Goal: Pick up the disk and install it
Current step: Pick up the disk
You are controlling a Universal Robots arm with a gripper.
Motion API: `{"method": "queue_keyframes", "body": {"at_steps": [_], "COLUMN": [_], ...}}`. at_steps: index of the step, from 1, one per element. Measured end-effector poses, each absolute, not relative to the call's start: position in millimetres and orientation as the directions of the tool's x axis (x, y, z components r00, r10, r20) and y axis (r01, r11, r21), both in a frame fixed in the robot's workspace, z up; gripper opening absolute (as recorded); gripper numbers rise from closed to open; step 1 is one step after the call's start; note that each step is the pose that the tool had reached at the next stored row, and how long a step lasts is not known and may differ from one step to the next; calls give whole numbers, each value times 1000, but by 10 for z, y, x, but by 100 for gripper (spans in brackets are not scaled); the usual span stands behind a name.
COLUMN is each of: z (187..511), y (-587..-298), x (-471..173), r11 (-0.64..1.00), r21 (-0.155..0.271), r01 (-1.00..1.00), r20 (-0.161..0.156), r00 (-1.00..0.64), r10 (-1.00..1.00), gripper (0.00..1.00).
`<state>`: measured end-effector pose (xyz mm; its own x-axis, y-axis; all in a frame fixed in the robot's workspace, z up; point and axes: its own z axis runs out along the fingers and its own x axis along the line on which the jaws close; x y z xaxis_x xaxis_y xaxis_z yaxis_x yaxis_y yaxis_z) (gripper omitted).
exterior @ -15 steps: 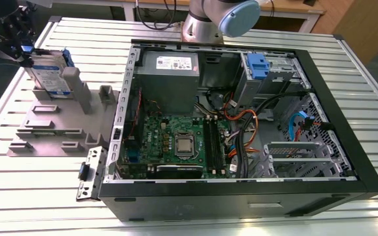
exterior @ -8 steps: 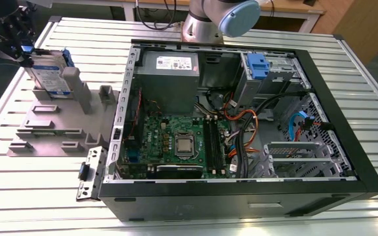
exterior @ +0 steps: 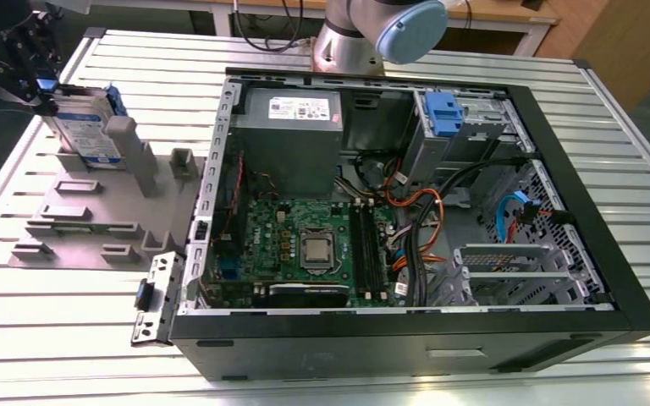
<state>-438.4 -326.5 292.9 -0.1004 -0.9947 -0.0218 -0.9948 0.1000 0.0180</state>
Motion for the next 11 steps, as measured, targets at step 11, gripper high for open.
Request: {"method": "queue_keyframes", "body": {"at_steps": [11], "z": [2914], "y": [-3258], "x": [-4384], "r11": [83], "r21": [18], "r01": [-996], "r20": [-22], "r00": [-83], "r10": [-996], "gripper": [45]}}
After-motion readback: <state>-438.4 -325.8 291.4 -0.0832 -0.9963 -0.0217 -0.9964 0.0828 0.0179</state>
